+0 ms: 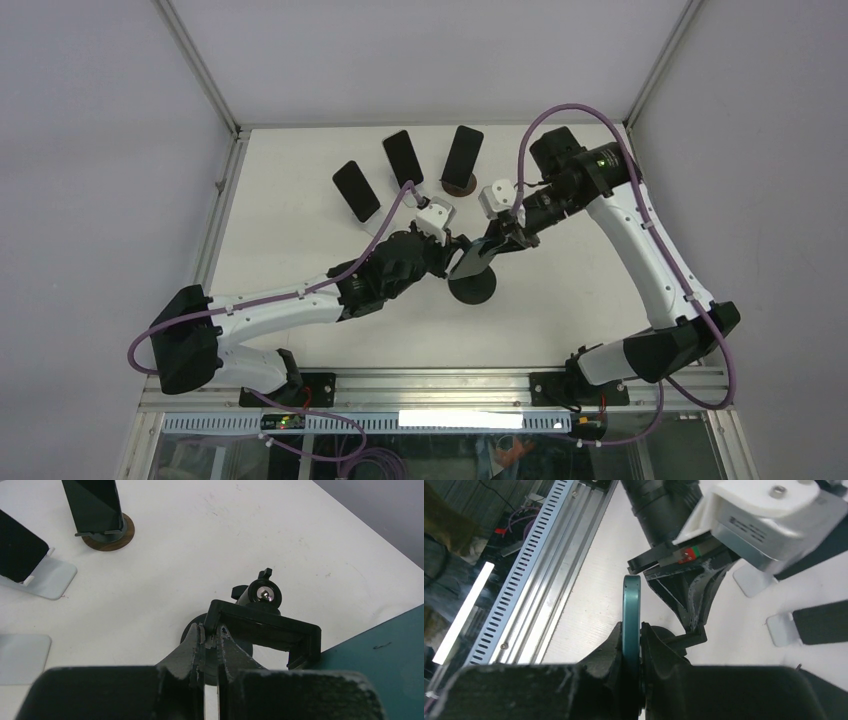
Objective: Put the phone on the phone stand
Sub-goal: Install the phone on the phone stand.
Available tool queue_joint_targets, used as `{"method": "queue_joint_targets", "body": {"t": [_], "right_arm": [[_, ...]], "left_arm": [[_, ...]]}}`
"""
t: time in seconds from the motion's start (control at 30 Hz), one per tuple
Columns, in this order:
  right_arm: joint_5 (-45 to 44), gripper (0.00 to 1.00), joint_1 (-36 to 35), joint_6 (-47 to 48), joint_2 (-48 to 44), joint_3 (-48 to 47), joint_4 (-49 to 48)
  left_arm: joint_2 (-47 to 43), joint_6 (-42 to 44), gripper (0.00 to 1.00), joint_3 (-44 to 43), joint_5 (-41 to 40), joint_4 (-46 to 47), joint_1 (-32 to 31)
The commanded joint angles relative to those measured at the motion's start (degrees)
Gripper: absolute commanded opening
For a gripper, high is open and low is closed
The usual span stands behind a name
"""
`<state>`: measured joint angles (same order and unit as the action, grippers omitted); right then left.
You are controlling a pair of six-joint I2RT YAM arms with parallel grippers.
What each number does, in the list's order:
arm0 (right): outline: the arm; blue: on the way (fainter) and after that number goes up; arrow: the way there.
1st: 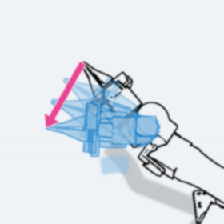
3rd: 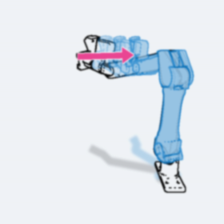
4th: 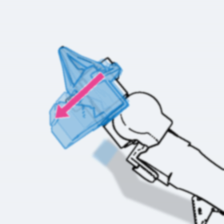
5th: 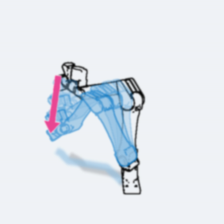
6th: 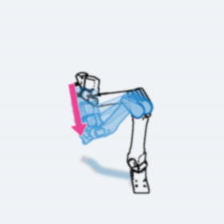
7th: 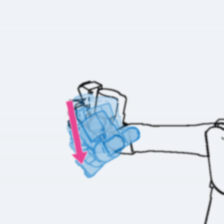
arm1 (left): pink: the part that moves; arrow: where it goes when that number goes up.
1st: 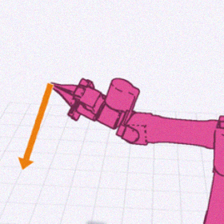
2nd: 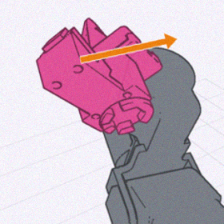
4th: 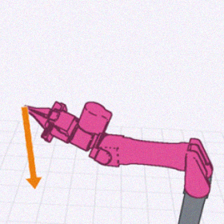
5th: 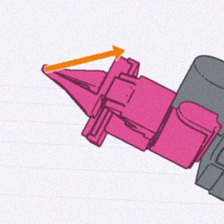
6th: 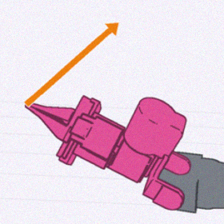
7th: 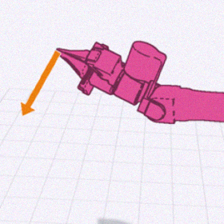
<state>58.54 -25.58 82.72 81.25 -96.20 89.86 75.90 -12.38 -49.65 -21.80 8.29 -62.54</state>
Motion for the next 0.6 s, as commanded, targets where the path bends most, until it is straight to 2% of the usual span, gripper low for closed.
{"method": "queue_joint_targets", "body": {"t": [0.0,0.17,0.3,0.57], "right_arm": [[5.0,0.0,-1.5,13.8,-1.4,-2.4,8.9],[3.2,0.0,-6.7,9.1,-2.9,1.7,-2.6],[3.2,0.0,-7.8,10.3,-0.2,-1.5,-1.0],[-0.7,0.0,-8.3,11.2,1.9,-0.3,-3.4]], "left_arm": [[-3.3,1.7,0.0,-1.0,3.7,5.9,0.9],[-3.0,2.0,0.0,-2.5,4.8,4.5,0.9],[-3.3,1.9,0.0,-3.0,5.4,3.4,0.9],[-4.0,2.2,0.0,-3.3,7.5,2.8,0.9]]}}
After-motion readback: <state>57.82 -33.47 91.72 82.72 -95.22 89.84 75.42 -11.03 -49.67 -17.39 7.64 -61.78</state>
